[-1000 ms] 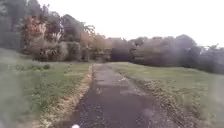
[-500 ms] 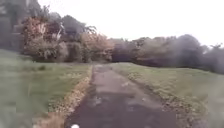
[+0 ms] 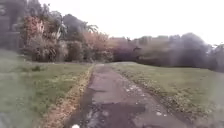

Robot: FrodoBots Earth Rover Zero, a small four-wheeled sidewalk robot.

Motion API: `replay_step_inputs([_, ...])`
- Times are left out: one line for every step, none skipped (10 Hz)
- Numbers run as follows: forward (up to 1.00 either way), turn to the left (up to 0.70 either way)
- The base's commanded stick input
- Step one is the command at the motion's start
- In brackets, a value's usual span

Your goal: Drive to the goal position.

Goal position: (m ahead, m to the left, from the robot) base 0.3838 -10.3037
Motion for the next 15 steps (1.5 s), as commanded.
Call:
replay_step_inputs([0.0,0.0])
replay_step_inputs([0.0,0.0])
replay_step_inputs([0.0,0.0])
replay_step_inputs([0.0,-0.98])
replay_step_inputs([0.0,-0.99])
replay_step_inputs([0.0,-1.0])
replay_step_inputs([0.0,-1.0])
replay_step_inputs([0.0,-1.0])
replay_step_inputs([0.0,-1.0])
replay_step_inputs([0.0,-1.0])
replay_step_inputs([0.0,-1.0])
replay_step_inputs([0.0,-1.0])
replay_step_inputs([0.0,-1.0])
replay_step_inputs([0.0,-1.0])
replay_step_inputs([0.0,-1.0])
